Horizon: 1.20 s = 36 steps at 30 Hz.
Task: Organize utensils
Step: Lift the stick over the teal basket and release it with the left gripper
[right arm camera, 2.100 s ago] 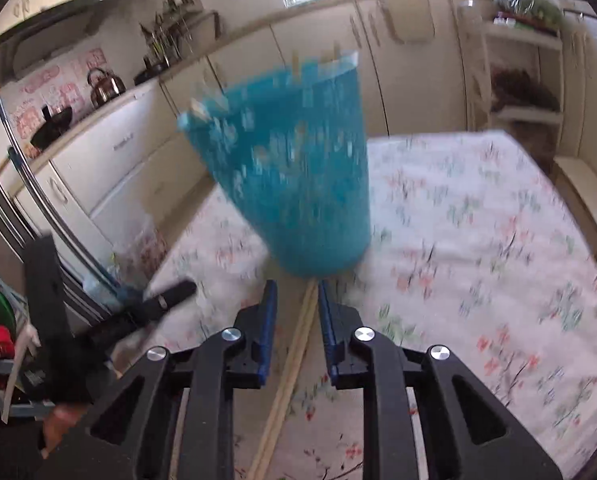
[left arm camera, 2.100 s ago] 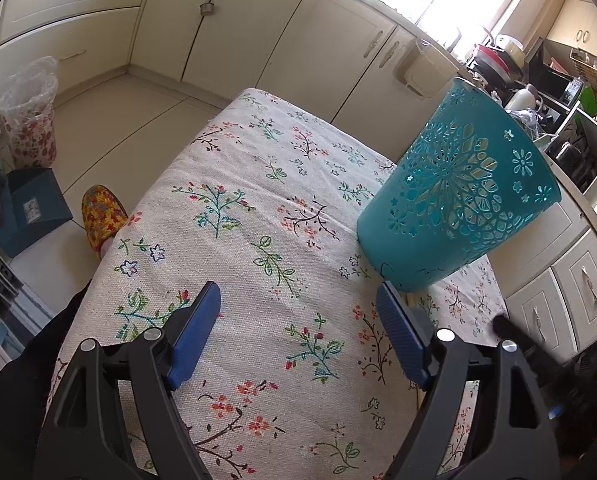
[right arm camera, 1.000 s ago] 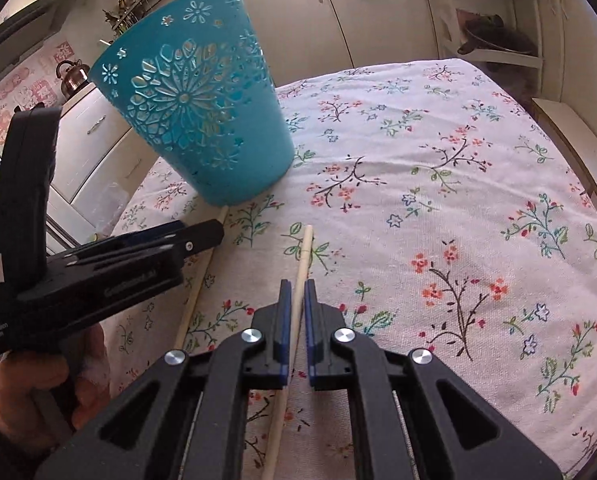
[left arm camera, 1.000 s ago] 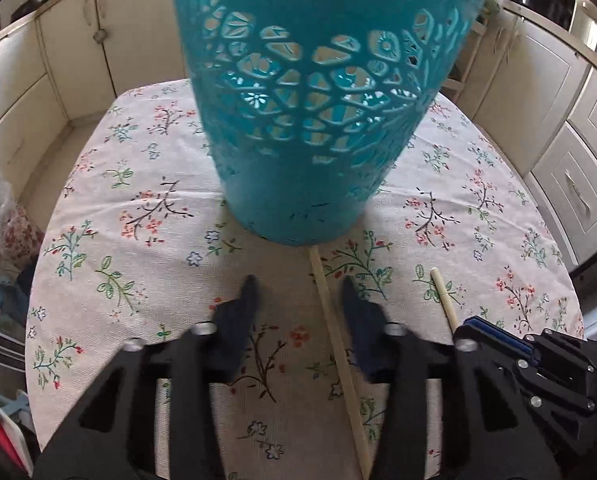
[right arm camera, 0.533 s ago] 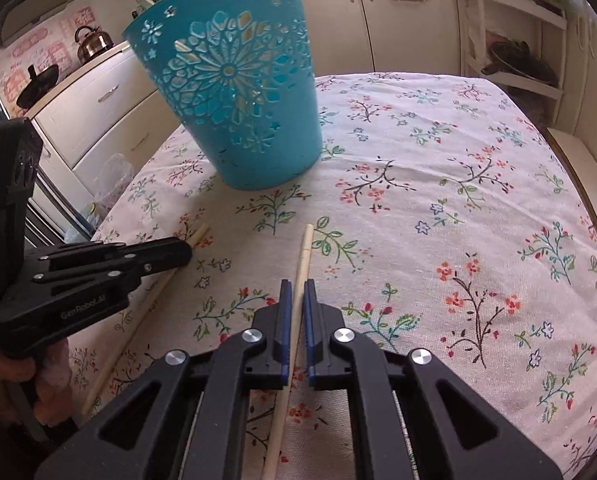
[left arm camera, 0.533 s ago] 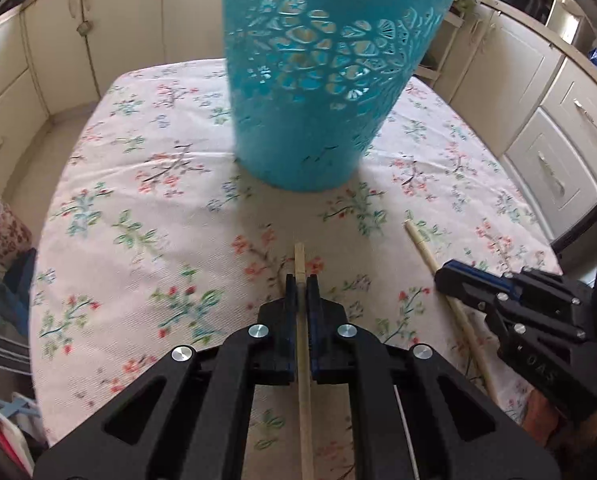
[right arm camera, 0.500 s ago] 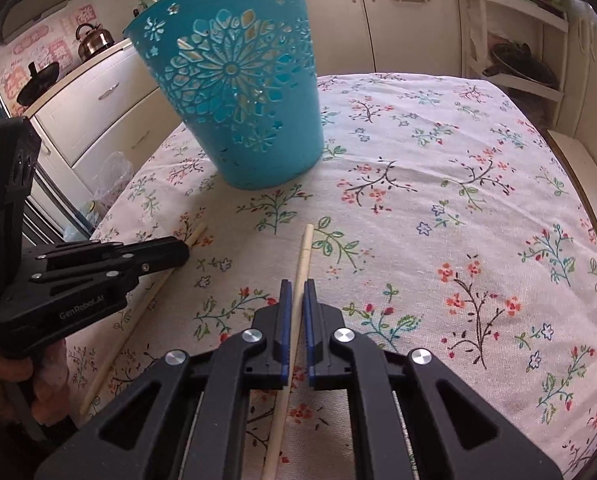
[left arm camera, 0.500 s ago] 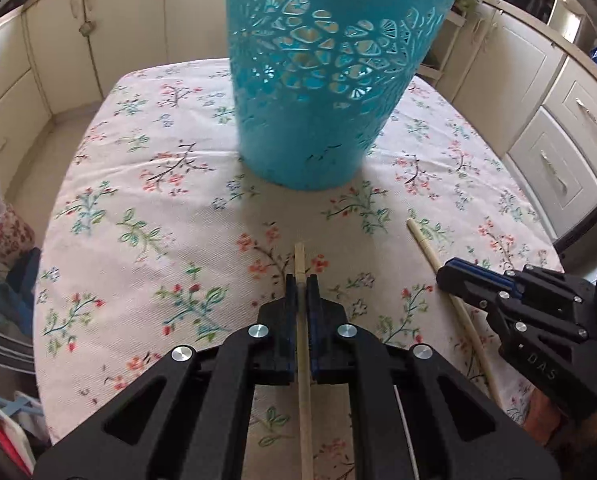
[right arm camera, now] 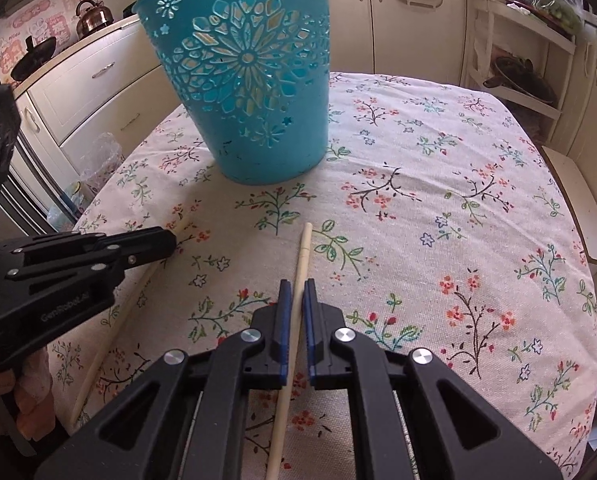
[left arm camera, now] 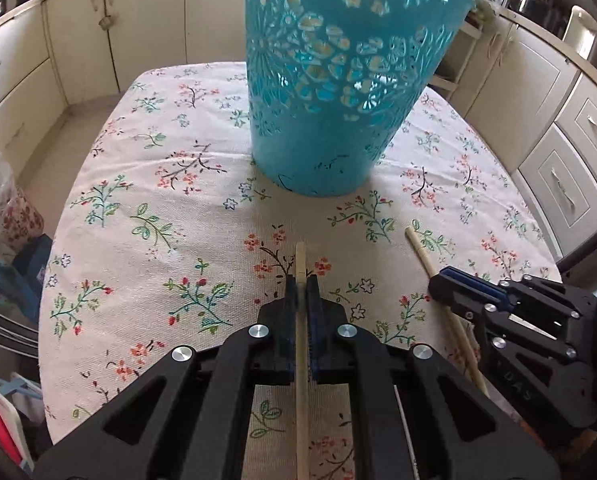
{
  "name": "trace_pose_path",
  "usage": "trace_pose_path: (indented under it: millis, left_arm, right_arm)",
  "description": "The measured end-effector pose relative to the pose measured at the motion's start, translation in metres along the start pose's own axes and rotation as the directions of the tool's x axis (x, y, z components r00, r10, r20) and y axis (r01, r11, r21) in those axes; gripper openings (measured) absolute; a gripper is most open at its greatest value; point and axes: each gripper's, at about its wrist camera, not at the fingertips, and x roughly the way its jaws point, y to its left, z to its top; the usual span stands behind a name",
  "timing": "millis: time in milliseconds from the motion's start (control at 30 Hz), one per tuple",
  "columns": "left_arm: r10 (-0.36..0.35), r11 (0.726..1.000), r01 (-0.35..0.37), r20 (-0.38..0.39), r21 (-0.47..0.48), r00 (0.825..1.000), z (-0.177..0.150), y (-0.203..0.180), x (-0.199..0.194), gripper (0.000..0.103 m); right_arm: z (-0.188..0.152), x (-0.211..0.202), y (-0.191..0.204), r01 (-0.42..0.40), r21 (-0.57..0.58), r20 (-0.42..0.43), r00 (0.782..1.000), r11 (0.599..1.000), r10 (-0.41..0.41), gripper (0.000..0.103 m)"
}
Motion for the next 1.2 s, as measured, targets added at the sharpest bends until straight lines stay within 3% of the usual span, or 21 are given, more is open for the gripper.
trace_pose_path:
  millis: [100,300,400,533,700,833,1067,1133,1200]
  left_arm:
    - [0.008,1.0,-0.008,-0.026,-0.001,1.0,-0.001,0.004,0.006,0.005]
    - [-0.064,0.996,0.066,0.023,-0.061,0.998,-0.008,0.02,-0.006,0.005]
    - [-0.15,0.979,0.163,0.115,-0.118,0.982,-0.012,0.037,-0.029,0.005]
    - [-0.21,0.96,0.241,0.2,-0.142,0.957,-0.005,0.049,-0.06,0.005]
    - [-0.258,0.936,0.325,0.363,-0.137,0.896,0.022,0.053,-0.108,0.005]
    - [-0.273,0.927,0.362,0.486,-0.097,0.83,0.063,0.045,-0.139,0.005]
    - [-0.242,0.936,0.348,0.635,-0.044,0.733,0.143,0.025,-0.162,0.005]
    - [-0.21,0.947,0.319,0.669,-0.044,0.713,0.163,0.021,-0.16,0.005]
    - [-0.191,0.95,0.307,0.685,-0.051,0.703,0.179,0.021,-0.151,0.005]
  right_arm:
    - [0.005,0.002,-0.002,-0.006,0.01,-0.02,1.0,1.0,0.006,0.007]
    - [0.002,0.0,-0.008,-0.031,0.051,-0.016,0.999,0.998,0.032,0.006]
    - [-0.005,-0.002,-0.018,-0.091,0.105,0.024,0.996,0.99,0.089,0.006]
    - [-0.006,-0.001,-0.025,-0.142,0.154,0.04,0.99,0.978,0.138,0.006]
    - [-0.006,-0.001,-0.026,-0.164,0.166,0.043,0.986,0.972,0.159,0.006]
    - [-0.006,-0.001,-0.025,-0.172,0.165,0.045,0.985,0.971,0.167,0.006]
    - [-0.006,0.0,-0.026,-0.18,0.164,0.048,0.984,0.97,0.174,0.006]
    - [-0.007,0.0,-0.026,-0.18,0.164,0.049,0.983,0.97,0.175,0.006]
    - [-0.007,0.0,-0.026,-0.18,0.165,0.049,0.983,0.97,0.174,0.006]
